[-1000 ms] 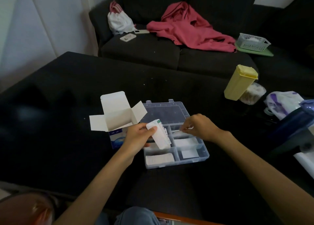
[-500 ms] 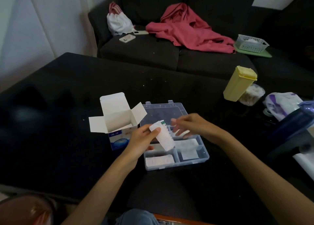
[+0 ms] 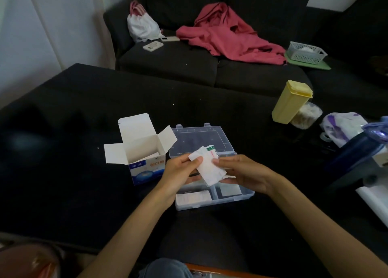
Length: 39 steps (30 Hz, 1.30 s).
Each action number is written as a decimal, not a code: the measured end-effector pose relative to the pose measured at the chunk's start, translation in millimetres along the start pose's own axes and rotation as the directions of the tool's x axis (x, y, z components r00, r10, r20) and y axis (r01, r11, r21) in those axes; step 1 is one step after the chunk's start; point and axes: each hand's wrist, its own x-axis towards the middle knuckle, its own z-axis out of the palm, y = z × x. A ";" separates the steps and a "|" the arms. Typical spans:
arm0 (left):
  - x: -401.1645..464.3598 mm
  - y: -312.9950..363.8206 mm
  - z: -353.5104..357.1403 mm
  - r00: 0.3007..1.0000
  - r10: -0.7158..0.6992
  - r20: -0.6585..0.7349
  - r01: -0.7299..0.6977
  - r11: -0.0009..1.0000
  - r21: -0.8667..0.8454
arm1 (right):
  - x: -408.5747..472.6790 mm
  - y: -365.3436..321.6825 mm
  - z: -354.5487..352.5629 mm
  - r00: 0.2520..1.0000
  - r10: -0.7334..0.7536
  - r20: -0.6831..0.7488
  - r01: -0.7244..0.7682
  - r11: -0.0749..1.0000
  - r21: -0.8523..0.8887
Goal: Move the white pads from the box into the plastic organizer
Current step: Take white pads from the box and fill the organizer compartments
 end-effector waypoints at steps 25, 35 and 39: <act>-1.9 5.7 -19.8 0.988 -0.046 -0.145 0.031 0.994 -0.107 | 54.0 6.3 -37.4 0.865 -0.502 0.022 0.131 0.183 -0.974; -4.7 12.2 -3.5 0.981 0.187 -0.052 -0.192 0.971 -0.145 | 3.5 -11.9 3.8 0.936 -0.351 0.037 0.335 0.852 -0.403; -2.5 10.4 7.8 0.977 0.214 -0.029 -0.215 0.971 -0.100 | 2.9 6.2 4.9 0.851 -0.514 -0.109 0.426 0.796 -0.430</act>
